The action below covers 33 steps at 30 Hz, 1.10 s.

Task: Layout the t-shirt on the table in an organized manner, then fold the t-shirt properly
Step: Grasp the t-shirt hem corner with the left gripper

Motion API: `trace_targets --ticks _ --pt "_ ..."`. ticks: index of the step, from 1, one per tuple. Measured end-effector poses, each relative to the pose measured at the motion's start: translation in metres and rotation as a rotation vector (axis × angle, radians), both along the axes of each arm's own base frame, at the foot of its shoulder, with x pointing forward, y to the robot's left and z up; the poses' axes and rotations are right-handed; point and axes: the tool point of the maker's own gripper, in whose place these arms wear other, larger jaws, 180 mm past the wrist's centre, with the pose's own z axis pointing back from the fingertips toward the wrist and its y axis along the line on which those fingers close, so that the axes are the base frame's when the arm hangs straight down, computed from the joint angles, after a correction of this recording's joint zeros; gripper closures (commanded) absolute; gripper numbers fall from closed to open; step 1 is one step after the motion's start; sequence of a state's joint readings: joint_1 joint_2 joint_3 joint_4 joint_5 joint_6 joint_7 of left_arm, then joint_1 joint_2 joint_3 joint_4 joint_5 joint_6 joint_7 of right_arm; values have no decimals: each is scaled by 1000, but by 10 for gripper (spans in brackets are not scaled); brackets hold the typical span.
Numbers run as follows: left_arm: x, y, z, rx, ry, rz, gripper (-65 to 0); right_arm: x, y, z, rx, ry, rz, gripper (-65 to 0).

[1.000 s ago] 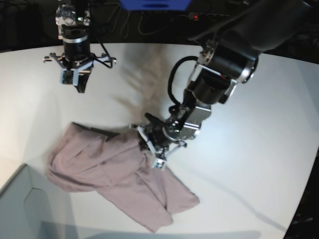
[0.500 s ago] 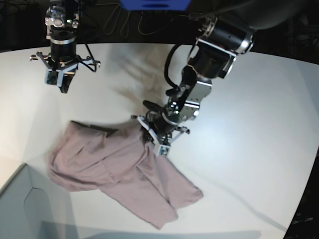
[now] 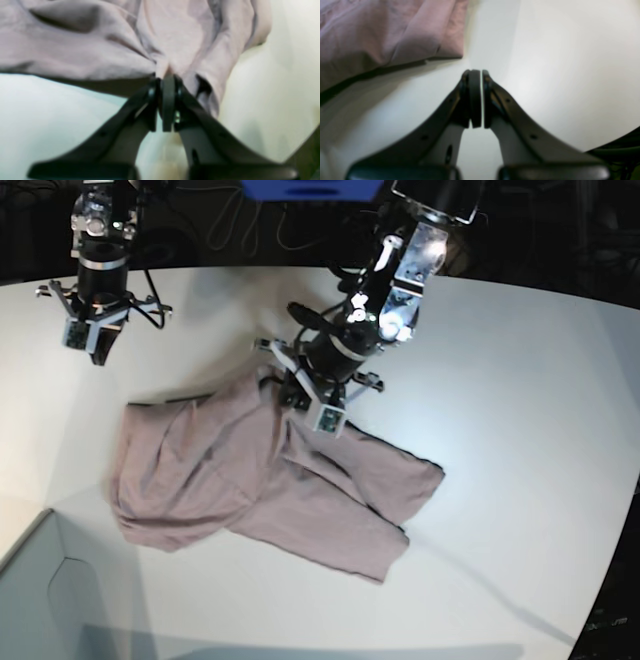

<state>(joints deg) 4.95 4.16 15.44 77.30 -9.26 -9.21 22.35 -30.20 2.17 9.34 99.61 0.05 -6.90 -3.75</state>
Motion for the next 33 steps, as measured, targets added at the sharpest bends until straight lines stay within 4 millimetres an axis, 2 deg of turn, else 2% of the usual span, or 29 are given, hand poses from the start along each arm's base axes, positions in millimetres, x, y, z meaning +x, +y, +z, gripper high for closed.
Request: trace_targets --ticks 4,6,10,12,17,20,22,25,27,30,33 --pt "-9 10 4 6 -10 -4 -282 0 1 0 3 0 1 0" --pt "-8 17 12 9 -34 15 -307 4 1 2 1 -10 1 0" --pt "-10 36 23 31 -87 0 -308 10 3 5 5 -25 4 0" --pt "-1 64 20 64 -82 56 -310 9 2 5 5 -23 4 0" --pt "50 172 29 124 -122 357 -310 15 5 8 10 -41 5 0" --pt "69 216 26 135 -109 472 -312 12 3 0 11 -19 2 0" --pt "74 232 14 134 -73 516 -312 10 4 -3 12 -13 1 0" --pt "82 247 -10 131 6 560 -312 9 3 -12 21 14 -4 0" --pt "91 251 -19 122 34 570 -312 12 3 -8 16 -5 -3 0" --pt "101 249 -33 109 89 577 -312 11 3 -8 15 -1 -3 0" --pt "112 240 -38 88 113 569 -312 10 3 -9 18 3 -3 0"
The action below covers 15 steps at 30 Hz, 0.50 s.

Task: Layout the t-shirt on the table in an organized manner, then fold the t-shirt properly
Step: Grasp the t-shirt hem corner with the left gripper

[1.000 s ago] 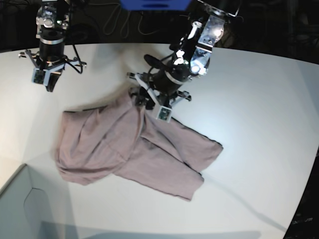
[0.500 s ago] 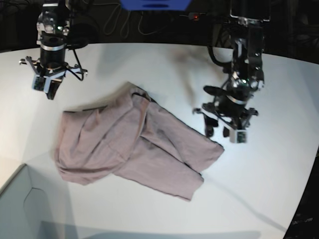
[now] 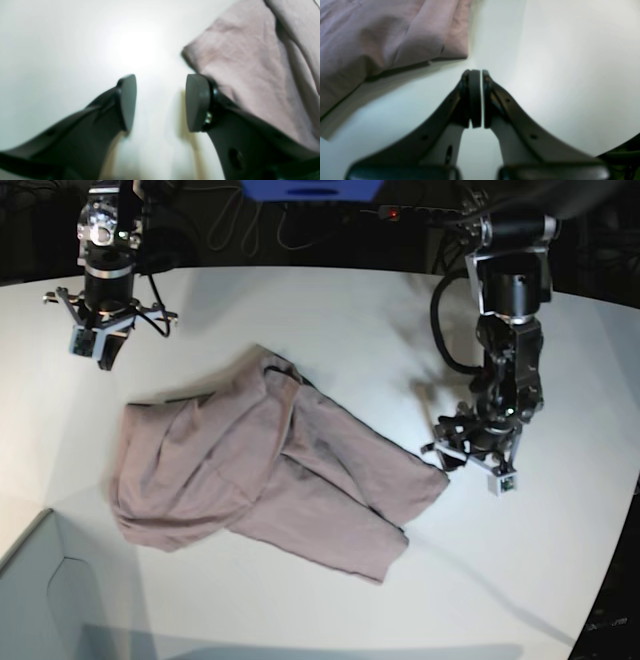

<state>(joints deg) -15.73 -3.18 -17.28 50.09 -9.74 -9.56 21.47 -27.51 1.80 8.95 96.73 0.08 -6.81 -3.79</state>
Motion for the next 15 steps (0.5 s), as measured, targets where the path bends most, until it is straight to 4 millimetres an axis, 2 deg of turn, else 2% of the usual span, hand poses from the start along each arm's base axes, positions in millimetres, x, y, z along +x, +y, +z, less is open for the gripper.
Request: trace_targets --ticks 5,15 --pt "14 -9 5 -21 -4 -6 -313 0 0 0 0 -2 0 0" --pt "25 -35 0 -77 12 -19 -313 2 0 1 0 -7 0 0"
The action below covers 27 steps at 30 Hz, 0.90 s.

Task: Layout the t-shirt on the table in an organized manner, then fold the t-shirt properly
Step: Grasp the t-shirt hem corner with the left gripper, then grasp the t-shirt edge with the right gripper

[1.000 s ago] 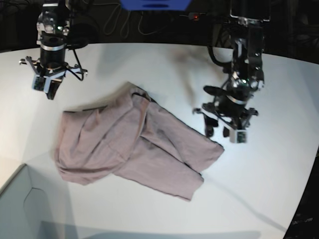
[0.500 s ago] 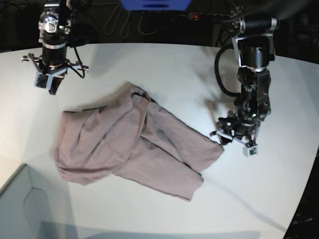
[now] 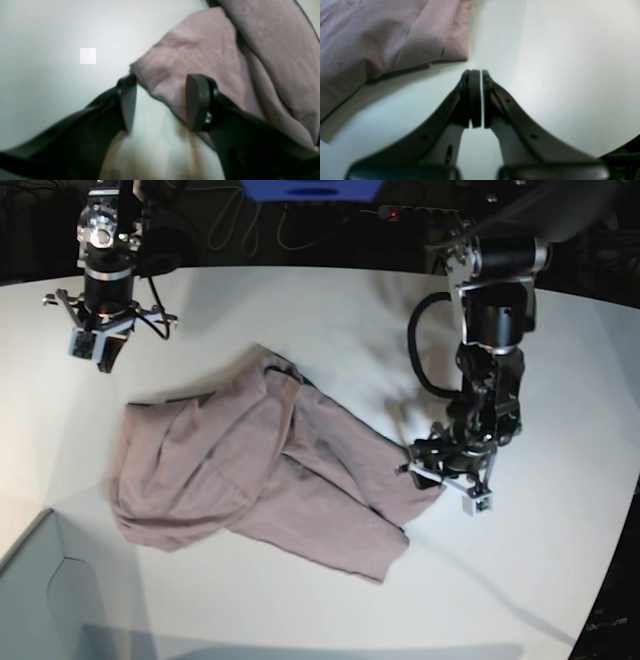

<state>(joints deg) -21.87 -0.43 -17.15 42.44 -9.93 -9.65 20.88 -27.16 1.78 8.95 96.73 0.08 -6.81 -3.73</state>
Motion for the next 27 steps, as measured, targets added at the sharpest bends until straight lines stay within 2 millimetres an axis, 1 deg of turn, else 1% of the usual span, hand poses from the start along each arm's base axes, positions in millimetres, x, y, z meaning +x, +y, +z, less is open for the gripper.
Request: trace_targets --ticks 7,8,9,10,12,13,14,15,17,19,20,23,25,27 --pt "9 -3 -4 -19 2 4 -305 1 0 1 -2 -2 1 0" --pt "10 -3 -4 -18 -17 13 -287 1 -1 1 -2 -2 1 0" --pt "10 -2 -4 -16 -35 21 -246 1 0 1 -2 -2 1 0" --pt "10 -1 -6 -14 -42 28 -187 1 0 1 -1 -2 1 0" --pt "8 1 -9 -17 -41 35 -22 1 0 1 -2 -2 1 0" --pt "7 1 -10 -16 -39 35 0 1 0 1 -2 -2 1 0" --pt "8 1 -9 -19 -40 38 0 1 0 1 -2 -3 1 0" --pt "7 1 -10 -18 -36 36 -19 1 0 1 -2 -2 1 0" --pt "7 1 -8 -19 -37 36 0 2 0 1 -1 -4 1 0" --pt "-2 3 -7 0 -35 31 -2 6 0 4 -2 -17 0 0" --pt "-9 6 -7 4 -36 34 -1 9 0 6 -1 -25 2 0" --pt "-39 15 0 21 -35 28 -1 17 8 18 0 -59 23 0" --pt "-57 28 12 24 -63 49 -1 21 22 24 16 -78 56 0" --pt "-70 37 27 18 -107 51 -1 27 40 29 36 -92 101 -33"
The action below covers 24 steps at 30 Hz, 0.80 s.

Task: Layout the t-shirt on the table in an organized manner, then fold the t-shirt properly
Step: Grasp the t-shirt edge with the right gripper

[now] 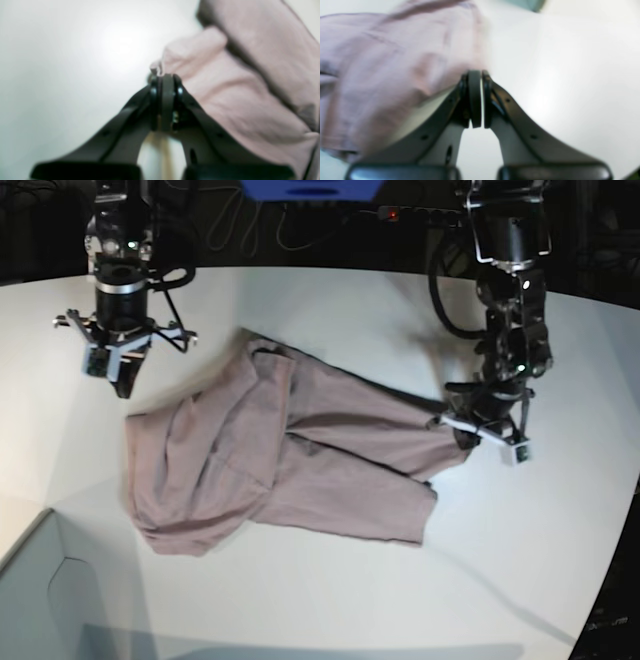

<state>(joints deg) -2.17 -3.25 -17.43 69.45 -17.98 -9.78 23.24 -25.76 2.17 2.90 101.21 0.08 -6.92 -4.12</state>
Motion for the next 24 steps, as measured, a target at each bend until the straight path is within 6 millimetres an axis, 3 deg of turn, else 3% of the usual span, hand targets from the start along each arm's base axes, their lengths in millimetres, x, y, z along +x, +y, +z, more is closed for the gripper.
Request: trace_targets --ticks 2,7,14,20,24 --pt "-15 9 5 -7 -21 17 -1 4 24 -3 31 26 56 -95" --pt "-56 20 -17 -36 60 32 -1 9 81 -18 106 130 181 -230" --pt "-70 22 -25 -45 80 37 -1 2 156 -26 161 197 370 -263" --pt "-72 22 -27 -46 87 37 -1 -16 186 -73 150 328 453 -263" --pt "-73 21 -28 -48 91 37 -1 -19 184 -84 139 356 452 -263"
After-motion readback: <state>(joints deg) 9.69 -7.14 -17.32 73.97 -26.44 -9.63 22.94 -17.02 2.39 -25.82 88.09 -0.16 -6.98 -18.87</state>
